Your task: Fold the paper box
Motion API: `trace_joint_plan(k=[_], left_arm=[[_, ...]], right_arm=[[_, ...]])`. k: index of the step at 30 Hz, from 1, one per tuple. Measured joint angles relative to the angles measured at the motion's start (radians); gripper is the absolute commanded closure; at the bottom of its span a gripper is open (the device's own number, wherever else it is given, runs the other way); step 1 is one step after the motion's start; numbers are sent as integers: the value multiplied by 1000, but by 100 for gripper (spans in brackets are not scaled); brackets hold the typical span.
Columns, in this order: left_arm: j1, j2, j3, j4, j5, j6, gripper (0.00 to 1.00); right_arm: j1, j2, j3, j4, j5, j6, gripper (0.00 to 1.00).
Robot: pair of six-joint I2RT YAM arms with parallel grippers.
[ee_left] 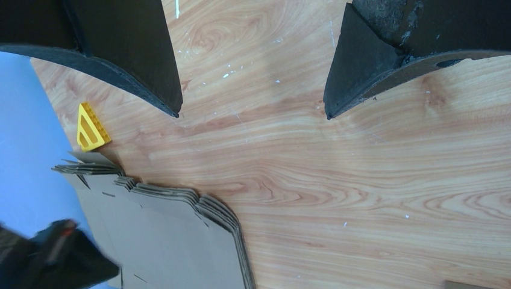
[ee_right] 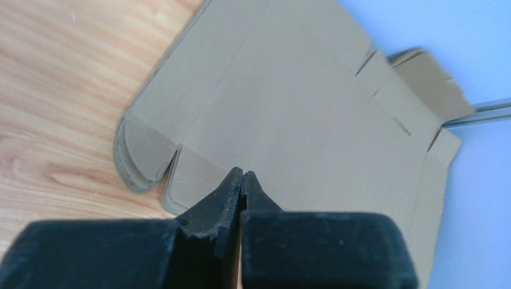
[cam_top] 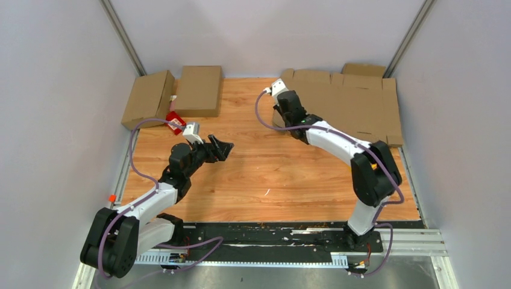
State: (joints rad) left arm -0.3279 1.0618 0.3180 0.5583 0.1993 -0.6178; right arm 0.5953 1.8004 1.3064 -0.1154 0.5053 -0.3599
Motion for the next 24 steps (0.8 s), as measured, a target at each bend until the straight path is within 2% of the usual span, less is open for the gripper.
trace_joint_plan(k=[5,10,17,24], left_arm=[[0,0,0,0,2,0,6],[0,0,0,0,2,0,5],[0,0,0,1,2,0,5],[0,0,0,0,2,0,5]], right_arm=[[-3,-138,-9,21,-34,3,62],[-3,-126,18,9,-90,-6,46],[-1,82,115,-79,-130,-9,36],[0,224,170,-134,-129,-8,36]])
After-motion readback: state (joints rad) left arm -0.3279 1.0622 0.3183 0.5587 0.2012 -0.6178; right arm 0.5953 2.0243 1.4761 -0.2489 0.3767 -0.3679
